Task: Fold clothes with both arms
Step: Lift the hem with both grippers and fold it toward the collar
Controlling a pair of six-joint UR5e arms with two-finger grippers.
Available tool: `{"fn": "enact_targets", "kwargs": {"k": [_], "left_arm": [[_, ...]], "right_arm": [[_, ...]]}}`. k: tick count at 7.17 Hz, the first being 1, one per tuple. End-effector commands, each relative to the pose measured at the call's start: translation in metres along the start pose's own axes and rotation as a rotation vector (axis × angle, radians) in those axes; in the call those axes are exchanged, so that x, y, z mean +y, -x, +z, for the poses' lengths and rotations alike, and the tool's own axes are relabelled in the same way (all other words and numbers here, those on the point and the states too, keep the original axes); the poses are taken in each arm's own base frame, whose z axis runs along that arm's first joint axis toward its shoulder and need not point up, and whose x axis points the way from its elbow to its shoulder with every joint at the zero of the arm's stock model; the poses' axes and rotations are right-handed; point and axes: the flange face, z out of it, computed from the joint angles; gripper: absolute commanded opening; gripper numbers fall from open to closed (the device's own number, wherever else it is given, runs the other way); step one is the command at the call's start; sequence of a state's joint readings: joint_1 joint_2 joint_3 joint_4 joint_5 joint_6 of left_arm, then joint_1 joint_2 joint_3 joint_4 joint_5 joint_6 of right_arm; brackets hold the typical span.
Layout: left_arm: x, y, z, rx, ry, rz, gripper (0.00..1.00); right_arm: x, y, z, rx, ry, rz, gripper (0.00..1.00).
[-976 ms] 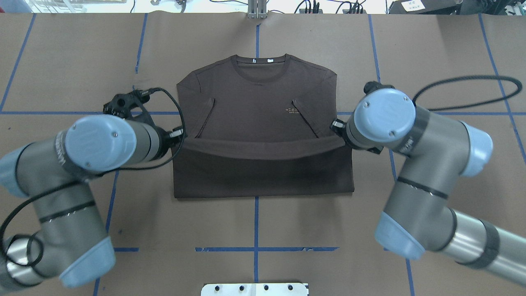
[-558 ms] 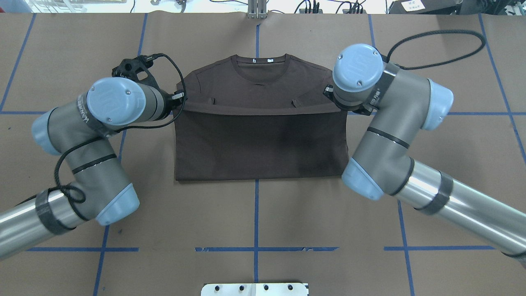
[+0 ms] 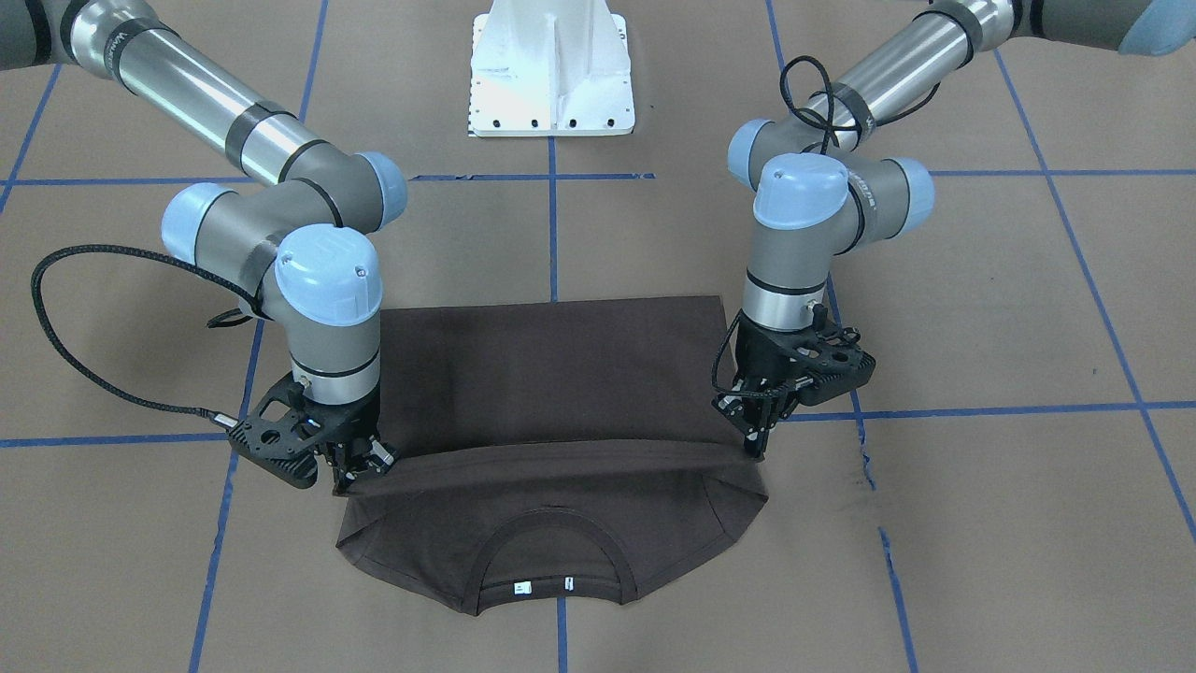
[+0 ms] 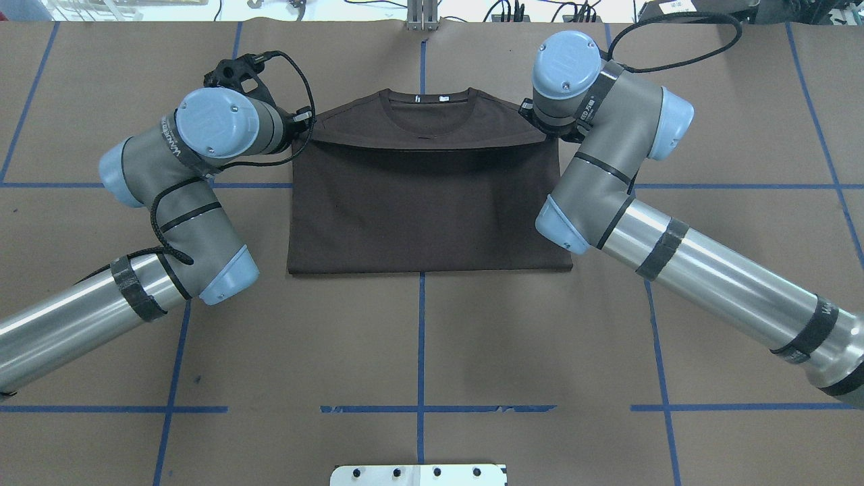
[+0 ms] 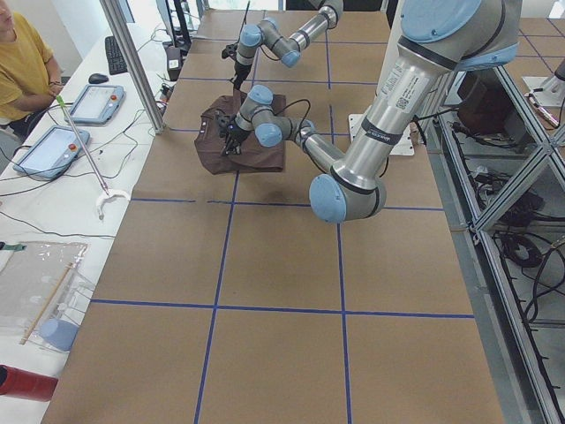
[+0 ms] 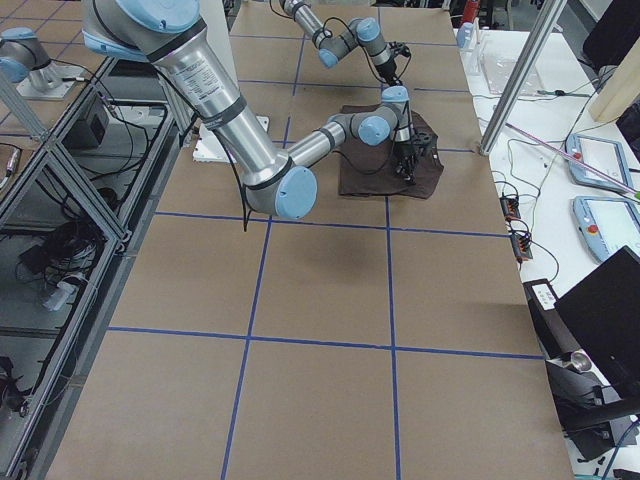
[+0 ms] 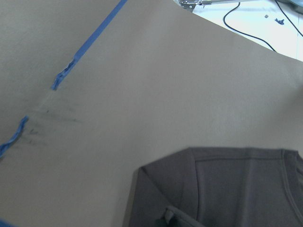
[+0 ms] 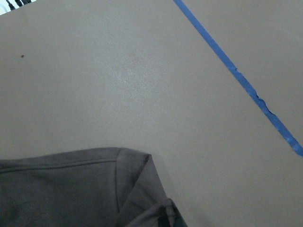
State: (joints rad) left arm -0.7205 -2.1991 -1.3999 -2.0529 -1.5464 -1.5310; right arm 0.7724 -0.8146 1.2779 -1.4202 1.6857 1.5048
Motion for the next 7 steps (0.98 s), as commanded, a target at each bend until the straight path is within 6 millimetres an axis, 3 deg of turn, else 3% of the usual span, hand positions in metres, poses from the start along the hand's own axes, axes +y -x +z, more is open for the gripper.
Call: {"fn": "enact_targets", "kwargs": {"k": [1,6,7], "left_arm": [[-0.012,-0.003,0.019,0.000,-0.040,0.022,0.00],[-0.012,0.000,0.025,0.004,-0.038,0.020,0.00],[-0.012,0.005,0.027,0.001,-0.038,0.022,0.06]], "right_arm": [[-0.013,0.012,0.005,0.008,-0.006,-0.010,0.00],[-0.014,0.026,0.004,0.012,-0.010,-0.013,0.00],[-0.014,0.027,0.007,-0.007,-0.019,-0.016,0.10]]}}
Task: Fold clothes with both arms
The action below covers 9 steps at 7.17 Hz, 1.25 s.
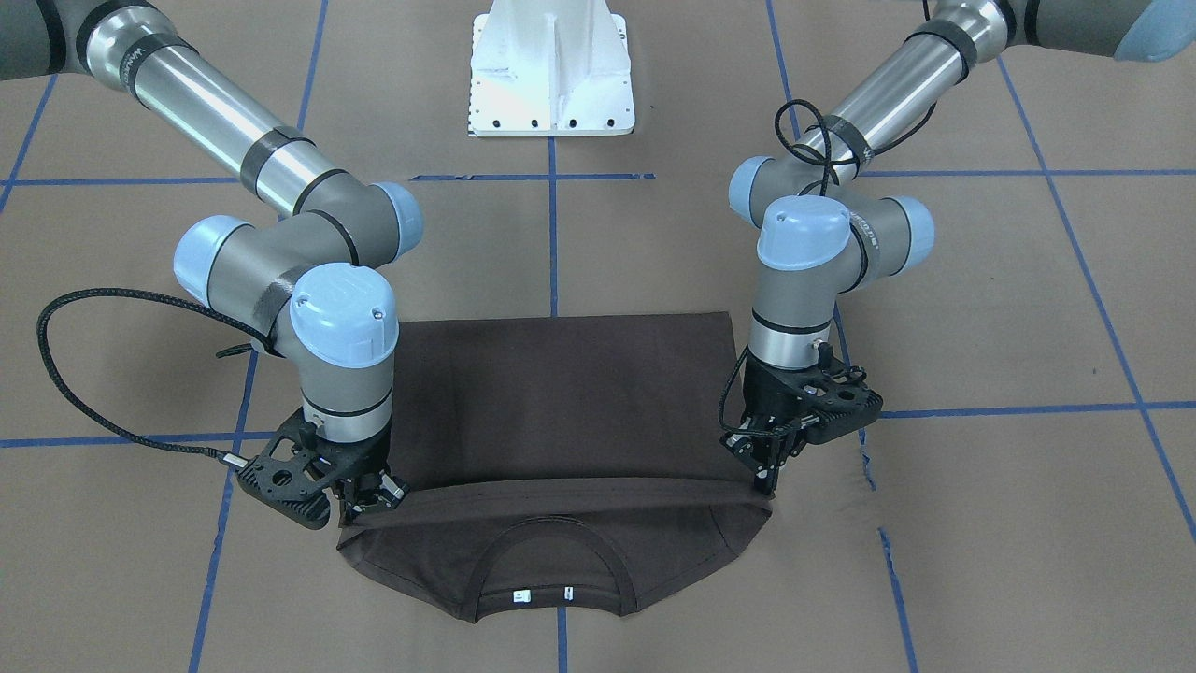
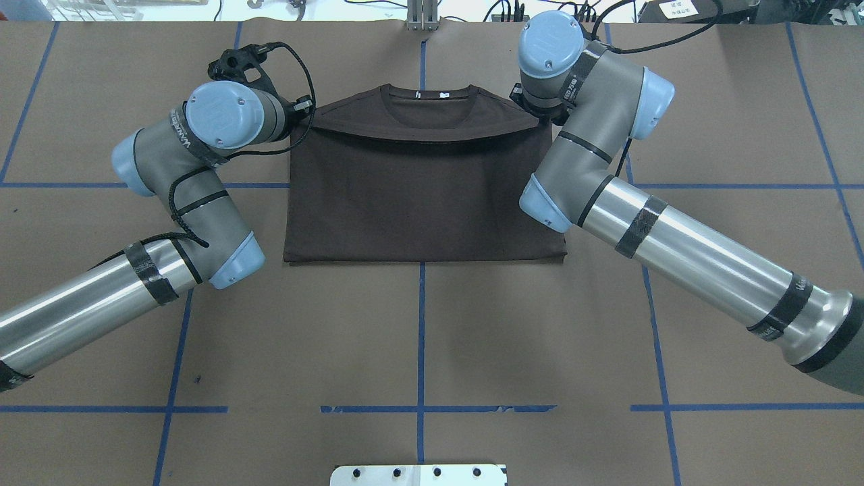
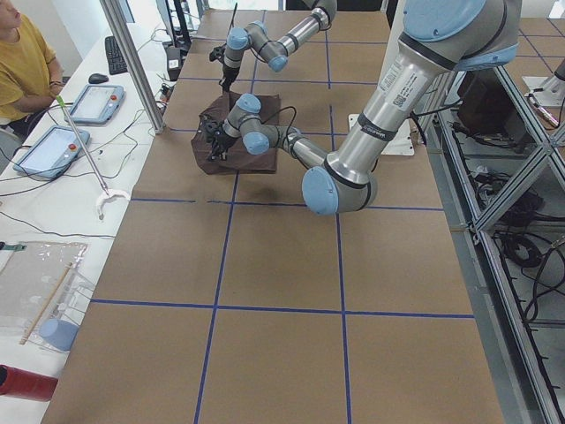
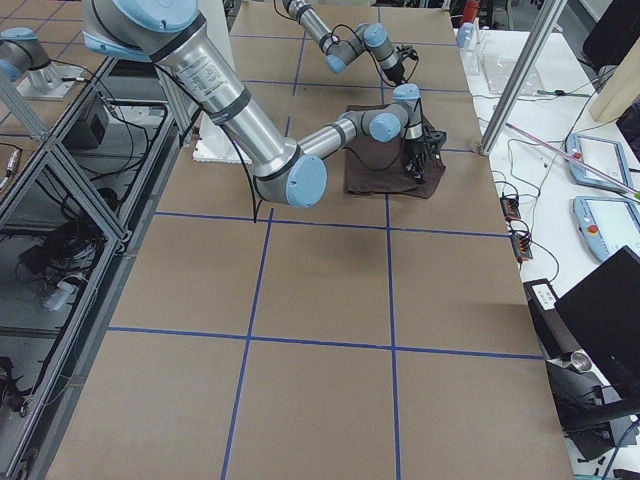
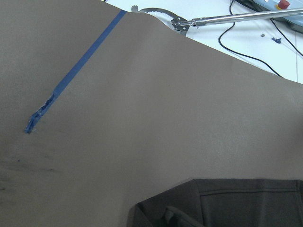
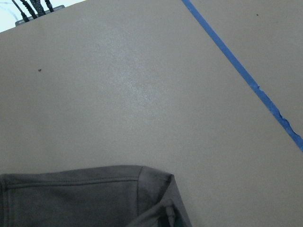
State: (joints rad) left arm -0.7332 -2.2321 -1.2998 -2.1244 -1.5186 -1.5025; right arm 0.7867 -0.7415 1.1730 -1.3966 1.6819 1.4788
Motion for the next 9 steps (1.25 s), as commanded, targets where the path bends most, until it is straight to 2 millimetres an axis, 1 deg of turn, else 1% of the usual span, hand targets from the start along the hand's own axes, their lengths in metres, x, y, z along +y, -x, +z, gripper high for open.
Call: {"fn": "enact_targets", "kwargs": {"k": [1,2,3,4,5,6,8,9], "left_arm": [[0.000,0.005,0.001,-0.001,0.000,0.001,0.14],[-0.001,0.003,-0.002,0.028,-0.003,-0.003,0.19],[0.000,0.014,-0.002,0.065,-0.003,-0.005,0.22],[-0.001,0.011,-0.007,0.109,-0.001,-0.011,0.23],[-0.001,0.008,-0.009,0.122,-0.001,-0.016,0.25],[-0.002,0.006,-0.017,0.137,-0.001,-0.017,0.25],[-0.001,0.004,-0.019,0.142,0.000,-0.013,0.25],[-0.001,0.004,-0.019,0.141,0.000,-0.013,0.25]], "right_arm": [[0.000,0.001,0.003,-0.033,-0.009,-0.005,0.33],[0.000,0.002,-0.002,-0.047,-0.009,-0.002,0.39],[0.002,-0.003,-0.005,-0.082,-0.009,0.001,0.46],[0.006,-0.021,-0.022,-0.122,-0.006,0.000,0.50],[0.030,-0.053,-0.040,-0.165,0.016,-0.001,0.53],[0.058,-0.099,-0.044,-0.178,0.043,0.027,0.58],[0.109,-0.141,-0.053,-0.184,0.098,0.088,0.61],[0.125,-0.151,-0.056,-0.181,0.119,0.131,0.62]]}}
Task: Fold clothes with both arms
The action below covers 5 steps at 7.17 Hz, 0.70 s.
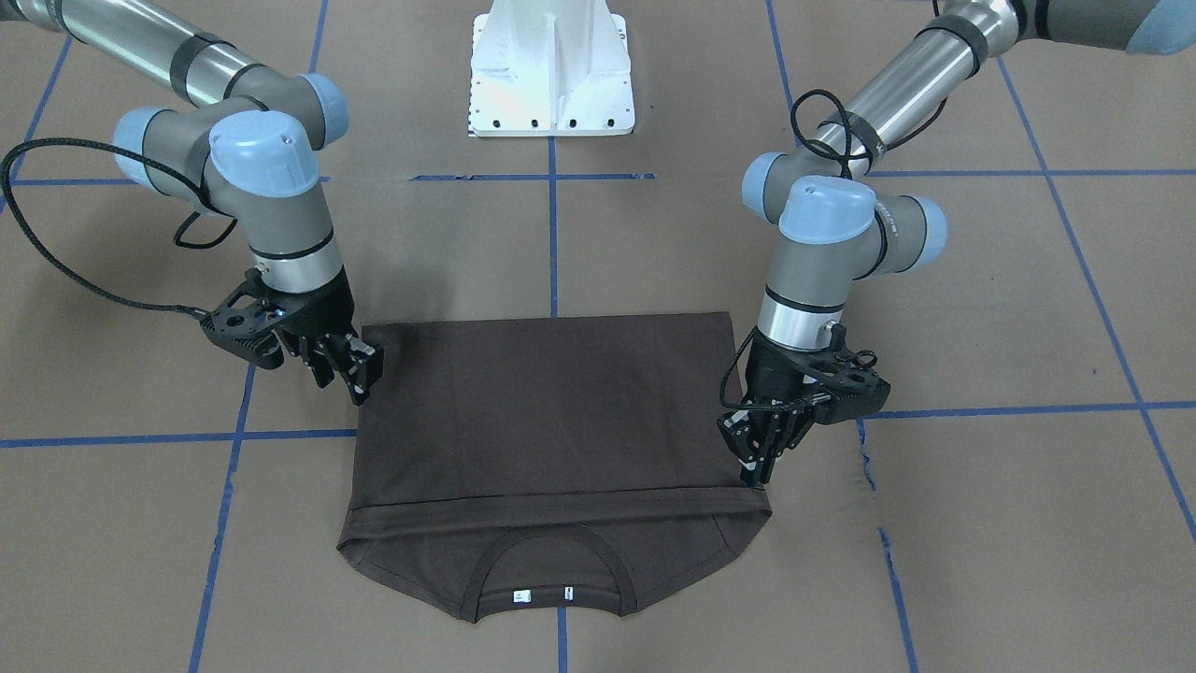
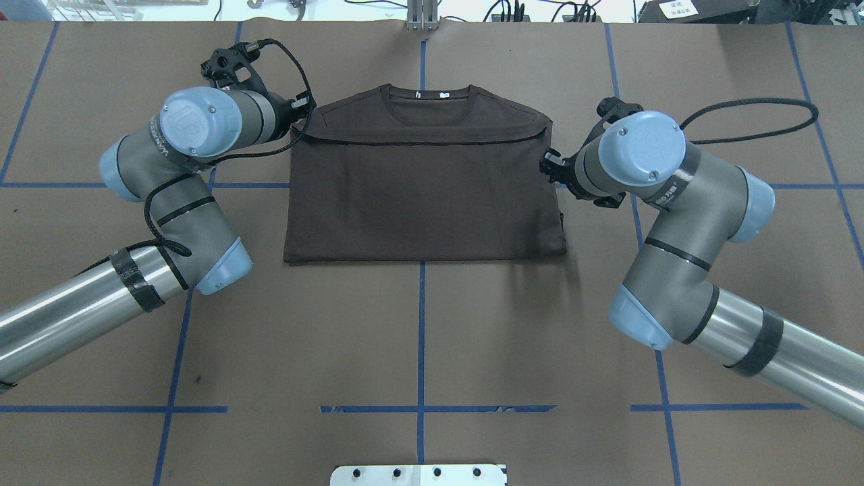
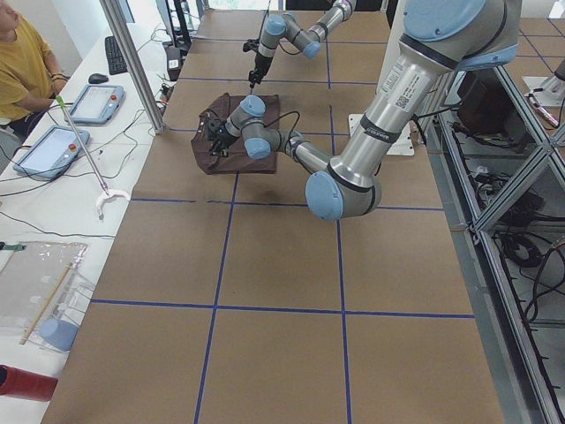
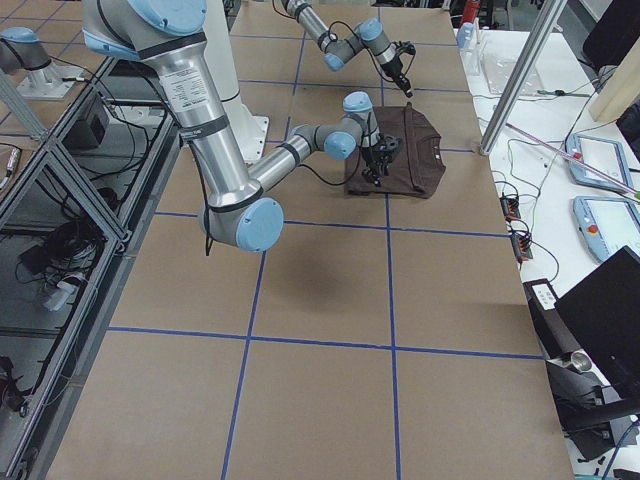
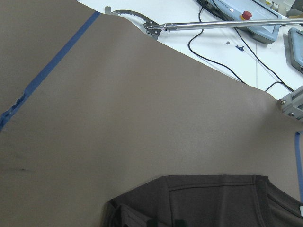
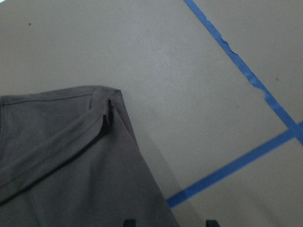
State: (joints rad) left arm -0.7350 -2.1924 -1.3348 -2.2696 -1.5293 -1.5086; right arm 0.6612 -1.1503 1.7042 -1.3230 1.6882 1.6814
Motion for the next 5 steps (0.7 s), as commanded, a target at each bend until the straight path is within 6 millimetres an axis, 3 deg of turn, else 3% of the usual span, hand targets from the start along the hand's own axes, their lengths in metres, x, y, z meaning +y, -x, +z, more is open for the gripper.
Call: {"fn": "enact_targets", "kwargs": {"k": [1,5], "left_arm": [[0.000,0.000,0.000,-0.001,0.000,0.002,0.25],[0.000,0.003,0.002,-0.008,-0.001,0.007,0.25]], "right_arm": [[0.036,-0.023,-0.002,0.011,0.039,0.063,0.63],[0.068,-0.030,0.018,0.049,0.064,0.033,0.64]]}}
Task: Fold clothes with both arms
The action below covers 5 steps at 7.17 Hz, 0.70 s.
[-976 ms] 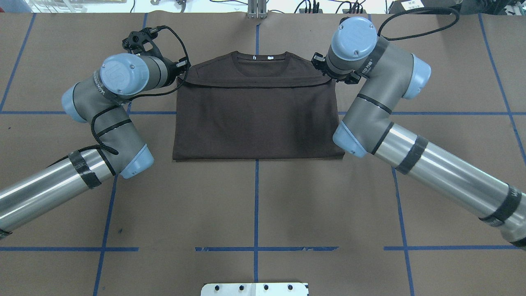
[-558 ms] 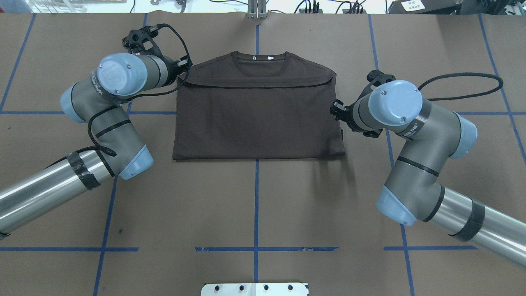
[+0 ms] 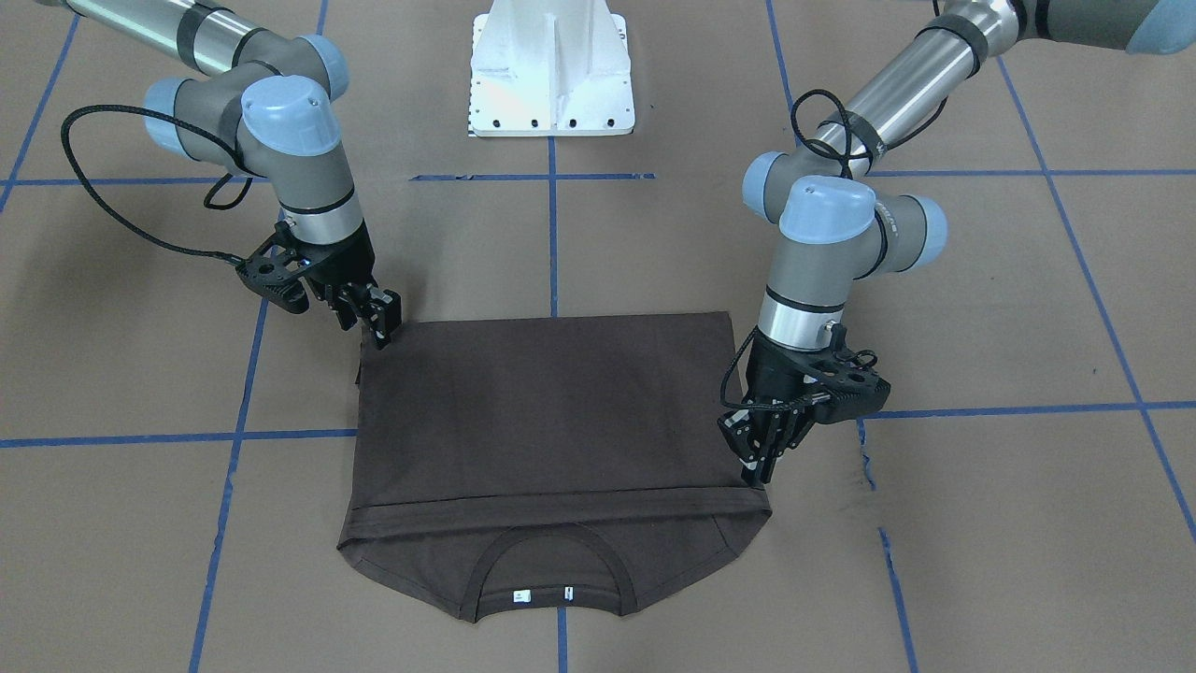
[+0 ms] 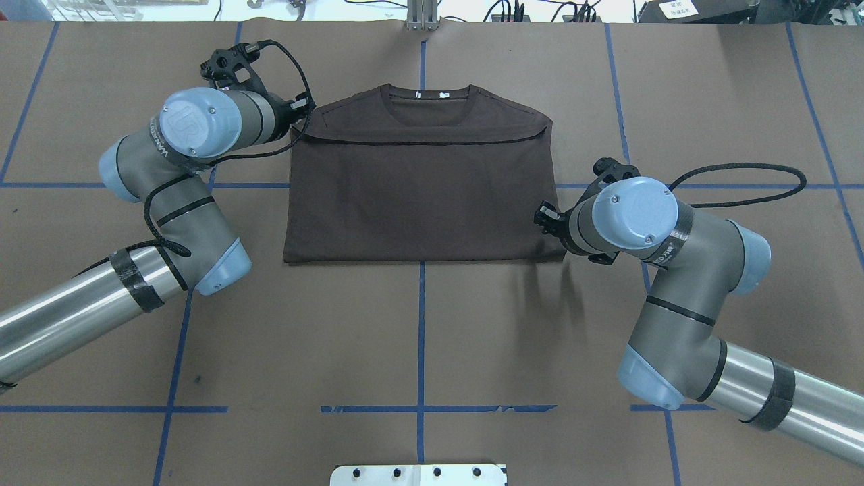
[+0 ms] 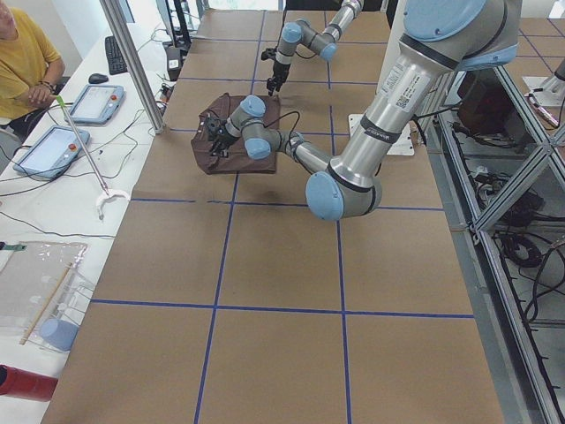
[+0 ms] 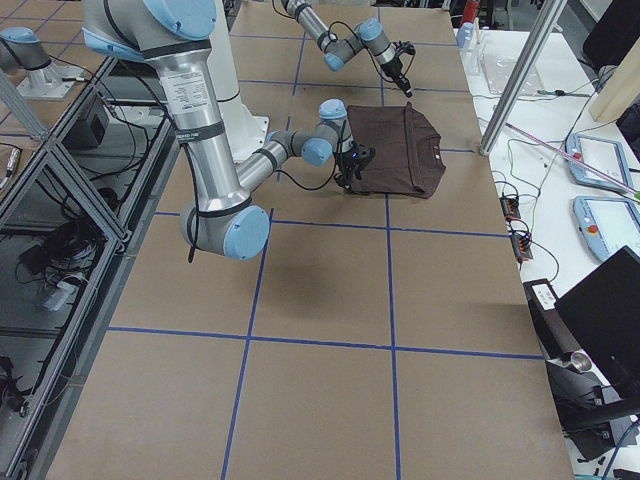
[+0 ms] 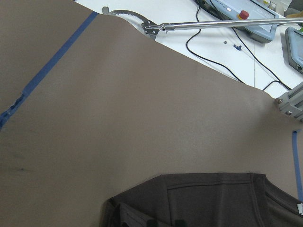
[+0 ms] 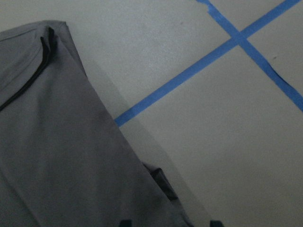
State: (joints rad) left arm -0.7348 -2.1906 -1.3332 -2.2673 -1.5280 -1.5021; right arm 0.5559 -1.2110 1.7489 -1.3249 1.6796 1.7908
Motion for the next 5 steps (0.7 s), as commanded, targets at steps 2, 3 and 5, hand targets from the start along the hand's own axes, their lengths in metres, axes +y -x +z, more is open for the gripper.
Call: {"fn": "enact_targets", "kwargs": {"k": [2,3,5], "left_arm": [[0.0002,0.0016,0.0018,-0.008,0.000,0.002,0.25],[0.0002,0.0015,0.0016,-0.006,0.000,0.002,0.25],[0.0002,0.0017,0.0018,-0.013,0.001,0.002,0.24]], "right_arm": [[0.0082,-0.0037,0.0088,0.018,0.004,-0.009,0.64],[0.0100,-0.0039,0.0092,0.018,0.005,-0.009,0.64],[0.0098,-0.0057,0.0122,0.025,0.000,-0.010,0.50]]}}
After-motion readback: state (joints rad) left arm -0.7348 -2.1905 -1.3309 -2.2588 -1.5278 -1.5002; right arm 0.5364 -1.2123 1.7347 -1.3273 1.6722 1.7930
